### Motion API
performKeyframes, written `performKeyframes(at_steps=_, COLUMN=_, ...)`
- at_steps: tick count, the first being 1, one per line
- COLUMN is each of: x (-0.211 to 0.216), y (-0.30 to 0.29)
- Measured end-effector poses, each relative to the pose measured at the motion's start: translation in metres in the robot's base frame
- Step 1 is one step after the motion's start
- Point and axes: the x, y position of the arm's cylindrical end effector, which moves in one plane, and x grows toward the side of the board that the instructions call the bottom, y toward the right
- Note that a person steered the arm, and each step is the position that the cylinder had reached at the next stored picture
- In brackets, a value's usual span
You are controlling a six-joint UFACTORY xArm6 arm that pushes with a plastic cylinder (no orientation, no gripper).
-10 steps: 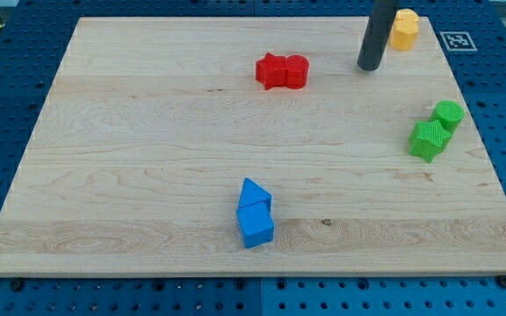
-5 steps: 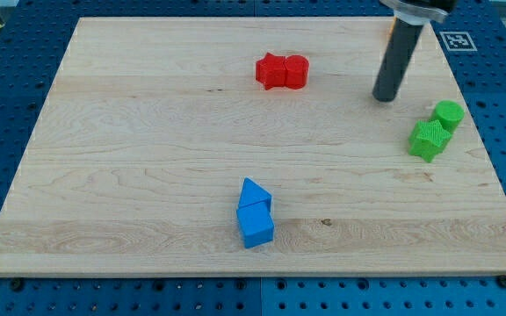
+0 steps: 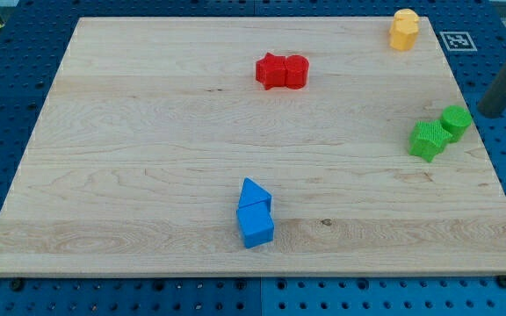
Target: Push the green circle away from the green star
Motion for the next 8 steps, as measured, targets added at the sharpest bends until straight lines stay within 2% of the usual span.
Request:
performKeyframes(at_steps=3, x=0.024, y=-0.072)
performKeyframes(at_steps=7, x=0.044, y=-0.253)
performKeyframes(at_steps=8, x=0.054, y=-0.265)
